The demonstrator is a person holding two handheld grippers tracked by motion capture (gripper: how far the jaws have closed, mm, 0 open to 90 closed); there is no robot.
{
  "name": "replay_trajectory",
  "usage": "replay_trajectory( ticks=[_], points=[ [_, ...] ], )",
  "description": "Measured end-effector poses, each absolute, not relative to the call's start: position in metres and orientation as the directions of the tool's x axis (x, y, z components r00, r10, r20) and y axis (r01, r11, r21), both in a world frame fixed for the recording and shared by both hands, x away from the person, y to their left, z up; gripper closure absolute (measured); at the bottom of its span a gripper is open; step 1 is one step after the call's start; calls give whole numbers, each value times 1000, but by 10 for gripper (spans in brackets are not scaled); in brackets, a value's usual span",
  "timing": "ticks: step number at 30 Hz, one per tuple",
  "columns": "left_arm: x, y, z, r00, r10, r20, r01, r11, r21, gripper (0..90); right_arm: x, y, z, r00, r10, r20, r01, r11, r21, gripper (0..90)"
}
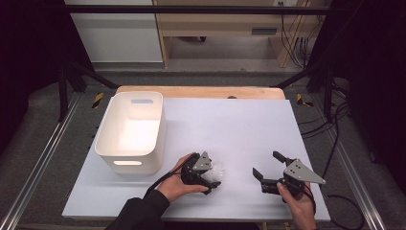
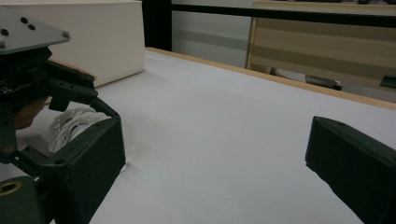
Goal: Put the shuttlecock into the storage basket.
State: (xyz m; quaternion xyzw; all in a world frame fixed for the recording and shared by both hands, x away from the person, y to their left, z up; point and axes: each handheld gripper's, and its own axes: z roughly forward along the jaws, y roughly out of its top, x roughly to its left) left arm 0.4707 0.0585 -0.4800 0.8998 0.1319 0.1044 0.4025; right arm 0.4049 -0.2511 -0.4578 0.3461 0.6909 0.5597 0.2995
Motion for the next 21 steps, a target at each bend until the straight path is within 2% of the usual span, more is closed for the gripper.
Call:
replay_trajectory(
  ticks=[10,19,21],
  points=[
    [470,58,-480,933,350,84,168,-630,758,328,405,-251,-458,-583,812,-24,143,132,981,49],
    [469,57,-481,923,364,123,153,-643,750,493,405,-250,-458,-584,811,-23,144,132,981,49],
    [469,57,-481,920,368,132,149,-642,752,564,405,-250,-458,-585,810,-23,144,132,981,49]
  ],
)
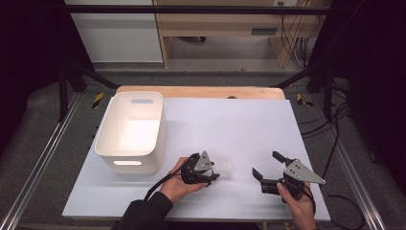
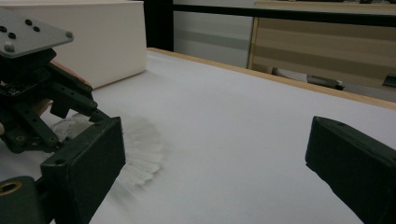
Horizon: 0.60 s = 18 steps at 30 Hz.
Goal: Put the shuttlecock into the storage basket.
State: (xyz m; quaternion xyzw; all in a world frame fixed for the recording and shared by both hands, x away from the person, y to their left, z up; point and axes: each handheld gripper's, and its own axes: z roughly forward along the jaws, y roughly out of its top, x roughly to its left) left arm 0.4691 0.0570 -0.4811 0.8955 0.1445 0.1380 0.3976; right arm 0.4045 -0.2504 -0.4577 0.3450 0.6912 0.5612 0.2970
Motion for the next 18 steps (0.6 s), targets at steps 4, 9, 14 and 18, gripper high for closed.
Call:
replay_trajectory(
  ticks=[4,9,14,18],
  points=[
    [469,57,-481,920,365,143,139,-645,752,609,405,-250,-458,-586,810,-21,146,131,981,49],
    [468,58,-478,917,367,154,130,-642,756,648,405,-250,-458,-586,810,-23,145,132,981,49],
    [468,61,-474,909,389,147,141,-620,772,649,405,-250,-458,-587,809,-22,145,132,981,49],
    [470,66,-466,895,428,123,162,-571,805,649,405,-251,-458,-586,810,-21,145,130,981,49]
  ],
)
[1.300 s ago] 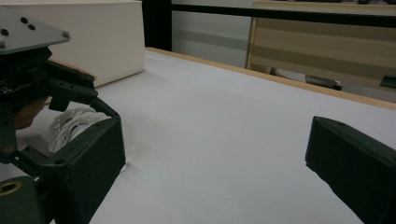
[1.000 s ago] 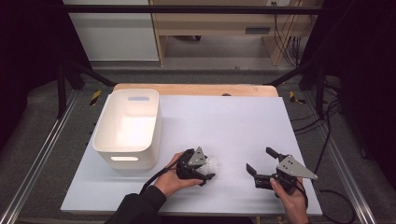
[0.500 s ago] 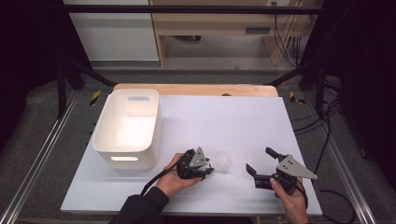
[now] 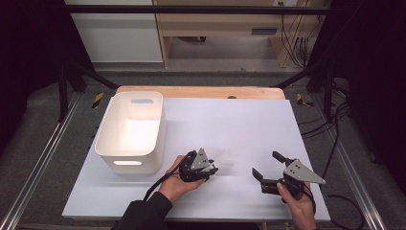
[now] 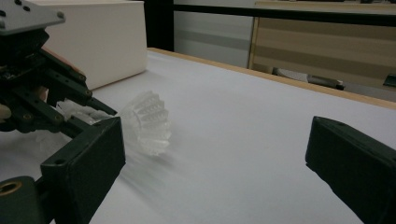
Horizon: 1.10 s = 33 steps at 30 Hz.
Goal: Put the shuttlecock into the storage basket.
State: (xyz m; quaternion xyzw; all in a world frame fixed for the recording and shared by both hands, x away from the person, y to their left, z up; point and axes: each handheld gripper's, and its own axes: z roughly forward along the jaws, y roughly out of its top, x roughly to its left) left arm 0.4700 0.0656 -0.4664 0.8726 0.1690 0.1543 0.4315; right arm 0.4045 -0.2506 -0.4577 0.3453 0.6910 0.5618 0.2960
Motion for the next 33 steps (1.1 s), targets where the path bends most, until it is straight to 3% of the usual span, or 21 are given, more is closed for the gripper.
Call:
replay_trajectory(
  ticks=[5,21,33],
  points=[
    [474,75,-452,873,484,60,201,-469,860,650,404,-250,-458,-586,810,-23,144,131,981,49],
    [473,82,-425,857,512,62,175,-401,899,650,405,-250,-458,-589,808,-21,146,132,980,49],
    [470,85,-383,848,522,90,122,-358,926,650,404,-249,-459,-592,805,-17,151,132,980,48]
  ],
)
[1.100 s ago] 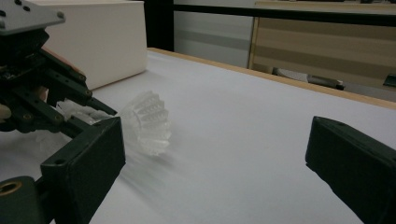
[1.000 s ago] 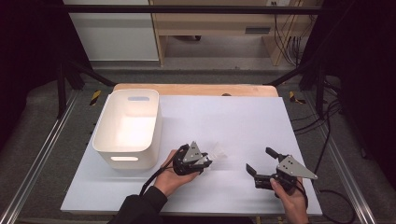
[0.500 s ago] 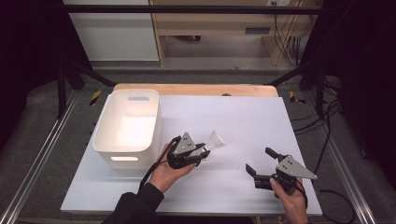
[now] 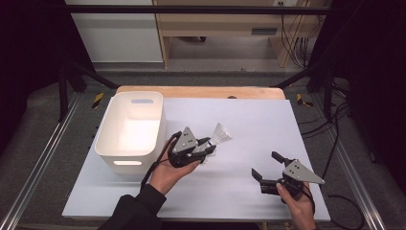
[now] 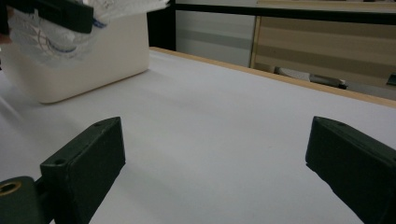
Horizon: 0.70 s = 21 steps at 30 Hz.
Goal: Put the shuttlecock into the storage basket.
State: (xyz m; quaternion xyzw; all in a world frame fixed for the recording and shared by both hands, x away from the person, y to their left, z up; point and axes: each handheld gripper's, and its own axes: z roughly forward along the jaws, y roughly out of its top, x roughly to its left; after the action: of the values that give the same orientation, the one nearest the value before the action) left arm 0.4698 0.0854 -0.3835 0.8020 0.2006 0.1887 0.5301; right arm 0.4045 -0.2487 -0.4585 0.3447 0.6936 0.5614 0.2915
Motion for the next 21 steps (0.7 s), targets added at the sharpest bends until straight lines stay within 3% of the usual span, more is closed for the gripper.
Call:
replay_trajectory(
  ticks=[21],
  points=[
    [476,113,-320,808,580,103,74,-274,959,650,405,-247,-460,-595,803,-18,151,134,979,44]
  ],
)
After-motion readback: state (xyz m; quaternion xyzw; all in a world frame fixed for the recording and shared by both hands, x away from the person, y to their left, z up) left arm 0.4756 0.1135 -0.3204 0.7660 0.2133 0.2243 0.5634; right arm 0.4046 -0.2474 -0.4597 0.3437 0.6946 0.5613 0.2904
